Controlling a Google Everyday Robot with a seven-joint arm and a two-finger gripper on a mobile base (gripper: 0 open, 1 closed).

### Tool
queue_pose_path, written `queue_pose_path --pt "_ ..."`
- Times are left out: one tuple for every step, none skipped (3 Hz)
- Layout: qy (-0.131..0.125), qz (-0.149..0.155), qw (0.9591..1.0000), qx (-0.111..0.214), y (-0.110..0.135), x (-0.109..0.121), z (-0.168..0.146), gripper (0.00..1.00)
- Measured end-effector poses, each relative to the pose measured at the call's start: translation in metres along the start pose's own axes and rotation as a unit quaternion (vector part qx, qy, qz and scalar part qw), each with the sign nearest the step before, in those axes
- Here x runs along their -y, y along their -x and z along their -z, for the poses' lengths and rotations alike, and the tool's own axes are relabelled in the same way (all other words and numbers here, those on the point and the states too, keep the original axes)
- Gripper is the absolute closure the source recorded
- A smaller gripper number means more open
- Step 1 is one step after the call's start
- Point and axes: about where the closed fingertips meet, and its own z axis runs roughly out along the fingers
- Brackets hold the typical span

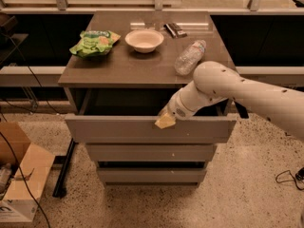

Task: Open top drawer

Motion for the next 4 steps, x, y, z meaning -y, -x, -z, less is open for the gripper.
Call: queue_pose_path --pt "0.0 0.0 1.0 0.0 0.0 0.0 0.0 0.59" --pt "0.0 0.0 1.0 0.0 0.0 0.0 0.0 0.36" --pt "-0.001 0.02 0.9992 -0.034 -0.003 -0.009 0.007 0.13" --pt "0.005 0.02 0.9969 -0.075 -0.026 -0.023 0.014 0.0"
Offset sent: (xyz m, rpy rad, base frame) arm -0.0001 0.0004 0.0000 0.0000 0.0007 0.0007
